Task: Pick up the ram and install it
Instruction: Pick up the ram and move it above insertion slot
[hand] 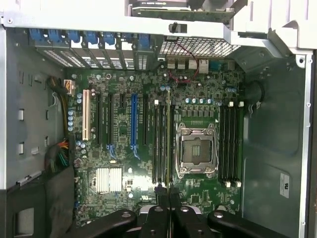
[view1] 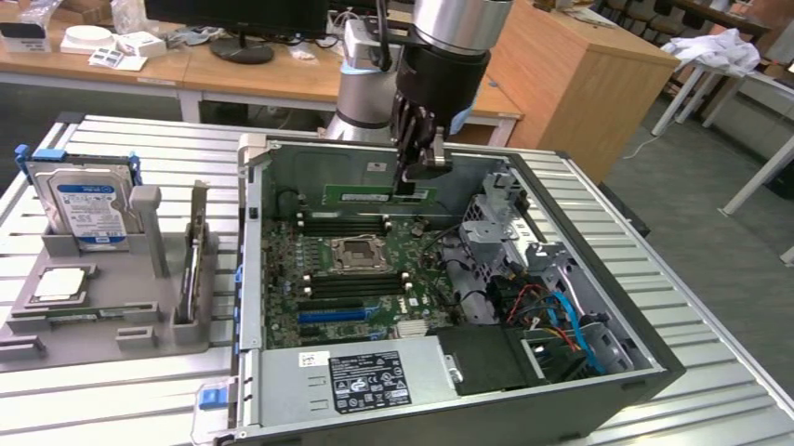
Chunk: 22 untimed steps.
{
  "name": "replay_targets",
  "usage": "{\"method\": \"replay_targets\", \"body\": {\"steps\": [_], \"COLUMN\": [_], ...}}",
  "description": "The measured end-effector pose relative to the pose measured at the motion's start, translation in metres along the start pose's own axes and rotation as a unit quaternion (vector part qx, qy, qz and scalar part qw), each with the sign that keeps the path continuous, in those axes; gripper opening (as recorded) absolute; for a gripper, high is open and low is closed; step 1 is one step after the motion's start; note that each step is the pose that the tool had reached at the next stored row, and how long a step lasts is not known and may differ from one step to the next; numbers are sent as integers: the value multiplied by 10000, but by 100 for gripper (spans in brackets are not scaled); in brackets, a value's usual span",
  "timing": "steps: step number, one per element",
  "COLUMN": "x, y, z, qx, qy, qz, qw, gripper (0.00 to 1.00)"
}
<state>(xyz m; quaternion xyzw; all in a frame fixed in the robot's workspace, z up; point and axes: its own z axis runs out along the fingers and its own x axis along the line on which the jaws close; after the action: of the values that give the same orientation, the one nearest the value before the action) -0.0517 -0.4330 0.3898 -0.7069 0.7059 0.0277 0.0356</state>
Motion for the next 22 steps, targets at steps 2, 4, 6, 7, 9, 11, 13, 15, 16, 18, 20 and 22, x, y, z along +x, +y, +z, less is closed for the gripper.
{"method": "replay_targets", "body": {"steps": [2,4,6,7,9,11,13,15,16,18,20,22], "x": [-1,2,5,6,10,13,16,19,20,23,25,27], "y": [0,0,0,0,1,1,2,2,2,2,3,3], "z": [4,25,61,79,114,150,186,216,231,259,283,310], "qx": [1,0,0,0,0,0,0,0,0,0,0,0], "qy": [-1,0,-1,-1,-1,-1,-1,-1,-1,-1,0,-1], "qz": [0,0,0,0,0,0,0,0,0,0,0,0], "qw": [10000,10000,10000,10000,10000,10000,10000,10000,10000,10000,10000,10000], "gripper": [11,11,11,11,11,11,11,11,11,11,11,11]}}
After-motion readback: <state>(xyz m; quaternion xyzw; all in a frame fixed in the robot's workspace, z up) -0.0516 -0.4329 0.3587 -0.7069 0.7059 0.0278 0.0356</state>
